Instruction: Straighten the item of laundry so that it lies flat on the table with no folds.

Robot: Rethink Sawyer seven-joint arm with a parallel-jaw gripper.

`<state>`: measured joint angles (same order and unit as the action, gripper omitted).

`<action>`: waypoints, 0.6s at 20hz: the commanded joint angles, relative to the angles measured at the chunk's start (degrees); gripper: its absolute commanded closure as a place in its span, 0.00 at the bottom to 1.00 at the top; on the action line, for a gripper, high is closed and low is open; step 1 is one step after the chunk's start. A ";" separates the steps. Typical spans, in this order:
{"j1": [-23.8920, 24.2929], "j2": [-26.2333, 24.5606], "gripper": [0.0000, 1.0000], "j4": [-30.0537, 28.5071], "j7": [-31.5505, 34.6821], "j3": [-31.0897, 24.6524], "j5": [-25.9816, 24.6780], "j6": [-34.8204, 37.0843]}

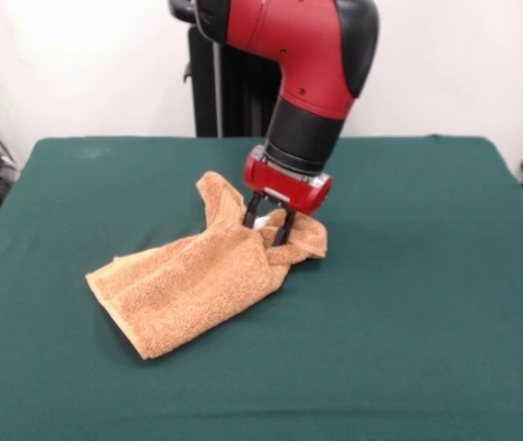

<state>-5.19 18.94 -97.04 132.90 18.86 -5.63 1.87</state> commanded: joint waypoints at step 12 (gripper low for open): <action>-0.10 -19.91 0.00 13.78 8.57 -9.03 8.29 -4.94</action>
<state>-5.20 18.77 -96.88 132.90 19.13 -5.07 1.94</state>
